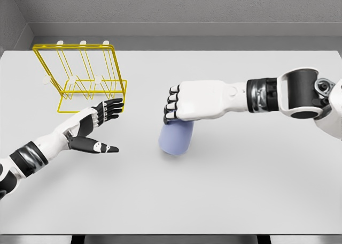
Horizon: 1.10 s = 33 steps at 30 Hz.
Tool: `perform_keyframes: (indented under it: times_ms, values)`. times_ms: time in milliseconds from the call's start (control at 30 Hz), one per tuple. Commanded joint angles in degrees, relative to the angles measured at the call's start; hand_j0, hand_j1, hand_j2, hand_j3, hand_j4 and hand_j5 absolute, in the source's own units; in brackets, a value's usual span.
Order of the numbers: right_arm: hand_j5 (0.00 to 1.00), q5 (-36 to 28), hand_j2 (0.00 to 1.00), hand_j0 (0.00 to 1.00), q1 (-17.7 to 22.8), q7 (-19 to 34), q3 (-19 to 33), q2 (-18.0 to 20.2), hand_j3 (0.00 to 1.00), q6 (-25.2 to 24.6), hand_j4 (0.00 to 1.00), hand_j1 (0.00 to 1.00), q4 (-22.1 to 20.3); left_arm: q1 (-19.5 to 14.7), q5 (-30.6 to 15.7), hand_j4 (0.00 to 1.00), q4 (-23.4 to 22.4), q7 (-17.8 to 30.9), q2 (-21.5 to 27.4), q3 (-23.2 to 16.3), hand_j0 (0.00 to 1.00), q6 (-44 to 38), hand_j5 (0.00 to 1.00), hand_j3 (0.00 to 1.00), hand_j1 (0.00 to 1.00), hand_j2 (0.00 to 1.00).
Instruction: Place the cup on the cup holder with both arms
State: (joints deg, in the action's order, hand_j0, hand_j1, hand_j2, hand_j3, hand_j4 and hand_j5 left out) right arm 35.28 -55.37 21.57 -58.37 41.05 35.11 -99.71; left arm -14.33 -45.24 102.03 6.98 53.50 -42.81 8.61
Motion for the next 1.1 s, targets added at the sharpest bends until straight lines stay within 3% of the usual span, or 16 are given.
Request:
perform_keyframes:
  times_ms: [0, 200, 567, 633, 667, 700, 733, 1033, 1067]
  values:
    - [0.6, 0.2, 0.6, 0.6, 0.0, 0.0, 0.2, -1.0, 0.6, -0.1, 0.6, 0.6, 1.0, 0.0, -0.1, 1.0, 0.0, 0.0, 0.0, 0.1, 1.0, 0.0, 1.0, 1.0, 1.0, 1.0]
    - [0.6, 1.4, 0.6, 0.6, 0.0, 0.0, 0.2, -3.6, 0.6, -0.1, 0.6, 0.6, 5.0, 0.0, -0.1, 1.0, 0.0, 0.0, -0.2, 0.0, 1.0, 0.0, 1.0, 1.0, 1.0, 1.0]
    - [0.63, 2.8, 0.63, 0.63, 0.1, 0.0, -0.2, -5.9, 0.63, -0.1, 0.63, 0.63, 7.6, 0.1, -0.1, 1.0, 0.0, 0.0, -0.1, 0.1, 1.0, 0.2, 1.0, 1.0, 1.0, 1.0]
    - [0.7, 3.1, 0.7, 0.7, 0.4, 0.0, -0.2, -6.0, 0.7, -0.1, 0.7, 0.7, 7.5, 0.1, -0.1, 1.0, 0.0, 0.0, -0.1, 0.1, 1.0, 0.2, 1.0, 1.0, 1.0, 1.0]
    - [0.78, 3.1, 0.78, 0.78, 0.6, 0.0, -0.1, -6.0, 0.78, -0.1, 0.78, 0.78, 7.5, 0.1, -0.1, 1.0, 0.0, 0.0, -0.1, 0.1, 1.0, 0.2, 1.0, 1.0, 1.0, 1.0]
    - [0.96, 3.1, 0.96, 0.96, 0.9, 0.0, 0.0, -6.0, 0.96, -0.1, 0.96, 0.96, 7.2, 0.1, -0.1, 1.0, 0.0, 0.0, -0.1, 0.1, 1.0, 0.2, 1.0, 1.0, 1.0, 1.0]
    - [1.0, 3.1, 1.0, 1.0, 1.1, 0.0, 0.0, -5.9, 1.0, -0.1, 1.0, 1.0, 6.9, 0.1, -0.1, 1.0, 0.0, 0.0, -0.1, 0.1, 1.0, 0.2, 1.0, 1.0, 1.0, 1.0]
    - [1.0, 2.7, 1.0, 1.0, 1.1, 0.0, 0.5, -4.8, 1.0, -0.1, 1.0, 1.0, 6.6, 0.0, -0.1, 1.0, 0.0, 0.0, -0.1, 0.1, 1.0, 0.2, 1.0, 1.0, 1.0, 1.0]
    - [1.0, 2.7, 1.0, 1.0, 1.1, 0.0, 0.9, -3.6, 1.0, -0.1, 1.0, 1.0, 5.1, 0.0, 0.0, 1.0, 0.0, 0.0, -0.1, 0.1, 1.0, 0.2, 1.0, 1.0, 1.0, 1.0]
